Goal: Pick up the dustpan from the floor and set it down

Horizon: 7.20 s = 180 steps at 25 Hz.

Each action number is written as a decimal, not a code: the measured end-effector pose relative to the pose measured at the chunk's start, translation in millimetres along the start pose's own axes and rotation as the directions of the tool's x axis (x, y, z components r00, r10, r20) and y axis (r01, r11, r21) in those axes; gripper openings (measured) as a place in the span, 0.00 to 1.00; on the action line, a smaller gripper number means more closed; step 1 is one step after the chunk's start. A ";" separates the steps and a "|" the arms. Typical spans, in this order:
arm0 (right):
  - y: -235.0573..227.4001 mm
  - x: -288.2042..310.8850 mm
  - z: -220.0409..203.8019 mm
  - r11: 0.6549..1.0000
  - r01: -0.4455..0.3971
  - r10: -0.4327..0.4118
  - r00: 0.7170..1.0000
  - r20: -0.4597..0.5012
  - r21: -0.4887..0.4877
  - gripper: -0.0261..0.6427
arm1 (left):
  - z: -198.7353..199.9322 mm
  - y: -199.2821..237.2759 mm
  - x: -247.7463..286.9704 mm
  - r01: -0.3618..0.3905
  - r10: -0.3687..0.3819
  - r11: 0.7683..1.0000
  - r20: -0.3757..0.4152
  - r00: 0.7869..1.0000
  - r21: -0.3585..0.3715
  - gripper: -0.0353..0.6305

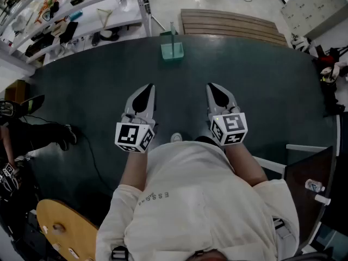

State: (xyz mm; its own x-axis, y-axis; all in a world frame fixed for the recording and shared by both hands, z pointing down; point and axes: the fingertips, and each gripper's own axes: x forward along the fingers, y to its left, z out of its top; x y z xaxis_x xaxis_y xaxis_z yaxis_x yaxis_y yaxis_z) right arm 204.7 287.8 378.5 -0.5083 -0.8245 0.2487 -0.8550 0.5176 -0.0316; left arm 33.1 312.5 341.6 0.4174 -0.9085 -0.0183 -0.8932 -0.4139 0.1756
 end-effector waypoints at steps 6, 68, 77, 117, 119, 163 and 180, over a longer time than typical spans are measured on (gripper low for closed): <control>3.5 4.4 -2.8 1.000 0.000 0.001 1.000 -0.013 0.012 0.02 | -0.8 6.3 -2.2 0.004 -0.004 1.000 -0.003 1.000 -0.011 0.06; -164.5 592.8 -128.5 0.984 0.103 0.015 0.767 -0.641 0.146 0.26 | -97.8 392.2 452.7 -0.026 -0.003 0.991 -0.215 0.977 -0.129 0.07; -163.9 638.7 -236.6 0.975 0.171 0.018 0.572 -0.820 0.141 0.34 | -151.6 419.4 471.4 -0.007 -0.060 0.977 -0.309 0.949 -0.212 0.07; -185.1 462.7 -35.8 0.987 0.159 -0.104 0.755 -0.647 0.026 0.15 | -26.7 348.4 378.1 -0.002 -0.006 0.997 -0.104 0.995 -0.077 0.07; -188.8 449.8 -25.0 0.988 0.153 -0.105 0.767 -0.633 0.022 0.15 | -15.6 348.3 375.0 -0.017 0.012 0.998 -0.080 0.997 -0.057 0.07; -189.9 661.4 -209.8 0.962 0.260 -0.068 0.521 -0.851 0.082 0.15 | -151.8 461.2 465.6 -0.087 0.031 0.974 -0.259 0.965 -0.210 0.07; -164.9 671.7 -228.3 0.944 0.295 -0.075 0.634 -0.770 0.150 0.40 | -174.4 463.0 453.9 -0.095 0.016 0.951 -0.259 0.966 -0.296 0.07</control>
State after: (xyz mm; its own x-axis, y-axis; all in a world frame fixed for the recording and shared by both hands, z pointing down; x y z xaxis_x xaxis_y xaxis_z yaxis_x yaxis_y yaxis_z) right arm 27.8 -299.1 771.7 -0.1787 -0.3856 0.9052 -0.9722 0.2109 -0.1021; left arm -161.8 -281.7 586.3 0.4317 -0.8695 0.2400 -0.8395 -0.2899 0.4596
